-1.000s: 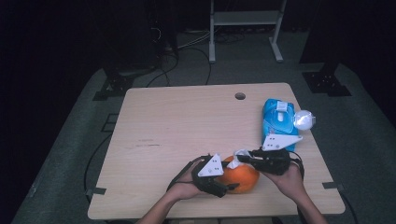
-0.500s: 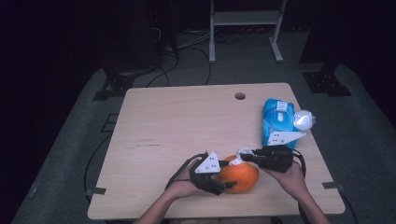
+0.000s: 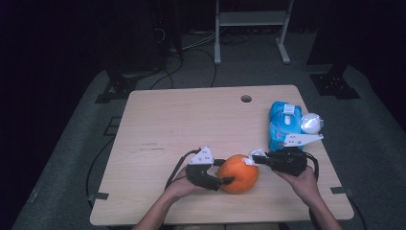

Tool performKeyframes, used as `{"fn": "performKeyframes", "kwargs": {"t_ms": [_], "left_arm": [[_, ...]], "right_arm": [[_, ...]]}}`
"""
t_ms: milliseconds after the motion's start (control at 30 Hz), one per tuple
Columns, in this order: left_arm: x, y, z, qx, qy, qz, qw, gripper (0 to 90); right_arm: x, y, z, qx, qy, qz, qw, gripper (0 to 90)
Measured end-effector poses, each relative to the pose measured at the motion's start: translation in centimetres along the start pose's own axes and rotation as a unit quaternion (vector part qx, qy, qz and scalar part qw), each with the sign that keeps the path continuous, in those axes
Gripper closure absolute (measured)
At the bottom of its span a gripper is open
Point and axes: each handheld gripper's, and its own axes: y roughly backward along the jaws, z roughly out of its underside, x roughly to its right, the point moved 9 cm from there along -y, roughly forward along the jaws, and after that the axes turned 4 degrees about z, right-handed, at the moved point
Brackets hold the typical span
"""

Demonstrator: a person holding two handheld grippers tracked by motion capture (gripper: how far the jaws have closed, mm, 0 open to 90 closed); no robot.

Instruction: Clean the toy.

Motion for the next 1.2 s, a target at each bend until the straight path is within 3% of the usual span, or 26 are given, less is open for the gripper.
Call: {"fn": "performKeyframes", "kwargs": {"t_ms": [267,500,700,833,867,1000,1067,1200], "left_arm": [[-0.5,0.3,0.0,0.006,0.017,0.001,0.9998,31.1],[-0.5,0.2,-0.1,0.003,0.021,-0.005,0.9998,31.0],[-0.5,-0.1,-0.3,0.008,0.027,-0.009,0.9996,30.9],[-0.6,0.0,-0.4,0.011,0.031,-0.009,0.9994,31.4],[-0.6,0.0,-0.4,0.012,0.031,-0.009,0.9994,31.6],[-0.6,-0.2,-0.6,0.015,0.032,-0.012,0.9993,31.6],[-0.4,-0.4,-0.6,0.01,0.027,-0.014,0.9995,31.4],[0.0,-0.9,-0.9,0.012,0.018,-0.019,0.9996,31.4]], "right_arm": [[1.4,-0.5,1.1,0.003,-0.037,-0.006,0.9993,79.8],[0.4,-0.4,0.3,0.009,-0.01,0.002,0.9999,79.8],[-1.8,-0.6,-1.0,0.026,0.018,-0.024,0.9992,79.7],[-2.1,-0.8,-1.2,0.016,0.048,0.003,0.9987,79.6],[-1.4,-0.6,-1.1,0.014,0.048,0.021,0.9985,79.7],[-0.7,-0.4,-0.8,0.013,0.039,0.033,0.9986,79.7],[-1.0,-0.5,-1.0,0.015,0.046,0.034,0.9982,79.7],[-3.0,-1.4,-1.6,0.022,0.065,0.007,0.9976,79.6]]}}
